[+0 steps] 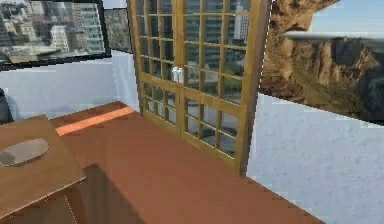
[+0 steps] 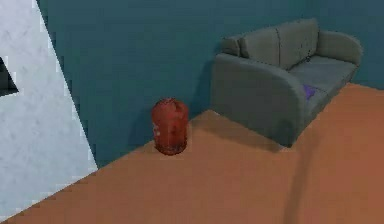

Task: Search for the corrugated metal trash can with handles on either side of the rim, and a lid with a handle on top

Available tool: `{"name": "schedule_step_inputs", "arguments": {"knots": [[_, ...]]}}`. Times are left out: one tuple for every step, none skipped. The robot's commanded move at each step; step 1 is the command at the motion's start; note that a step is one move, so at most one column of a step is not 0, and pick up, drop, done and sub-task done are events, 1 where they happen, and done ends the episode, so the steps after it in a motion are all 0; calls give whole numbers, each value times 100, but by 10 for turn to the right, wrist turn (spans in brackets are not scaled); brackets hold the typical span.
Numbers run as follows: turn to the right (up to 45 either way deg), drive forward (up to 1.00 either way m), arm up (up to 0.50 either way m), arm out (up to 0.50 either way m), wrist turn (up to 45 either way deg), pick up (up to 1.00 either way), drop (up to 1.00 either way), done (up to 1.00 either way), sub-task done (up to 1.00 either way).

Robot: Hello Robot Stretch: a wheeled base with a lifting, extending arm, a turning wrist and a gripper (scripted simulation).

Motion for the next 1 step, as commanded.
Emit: {"name": "schedule_step_inputs", "arguments": {"knots": [[0, 90, 0, 0, 0, 0, 0, 0, 0]]}}
